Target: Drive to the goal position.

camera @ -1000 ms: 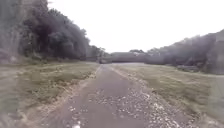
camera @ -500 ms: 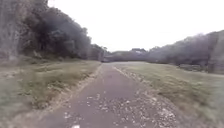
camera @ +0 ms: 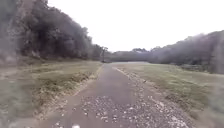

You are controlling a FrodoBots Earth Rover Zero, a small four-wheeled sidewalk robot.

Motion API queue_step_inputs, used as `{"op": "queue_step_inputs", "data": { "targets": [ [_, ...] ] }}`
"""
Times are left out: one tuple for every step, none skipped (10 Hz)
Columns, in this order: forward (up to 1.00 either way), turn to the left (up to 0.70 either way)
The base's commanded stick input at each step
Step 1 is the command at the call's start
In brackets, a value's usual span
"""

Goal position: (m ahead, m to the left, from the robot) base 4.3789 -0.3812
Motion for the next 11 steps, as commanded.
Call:
{"op": "queue_step_inputs", "data": {
  "targets": [
    [0.45,0.0],
    [0.45,0.0],
    [0.45,0.0],
    [0.45,0.0],
    [0.45,0.0],
    [0.45,0.0],
    [0.45,0.0],
    [0.45,0.0],
    [0.45,0.0],
    [0.45,0.0],
    [0.45,0.0]
  ]
}}
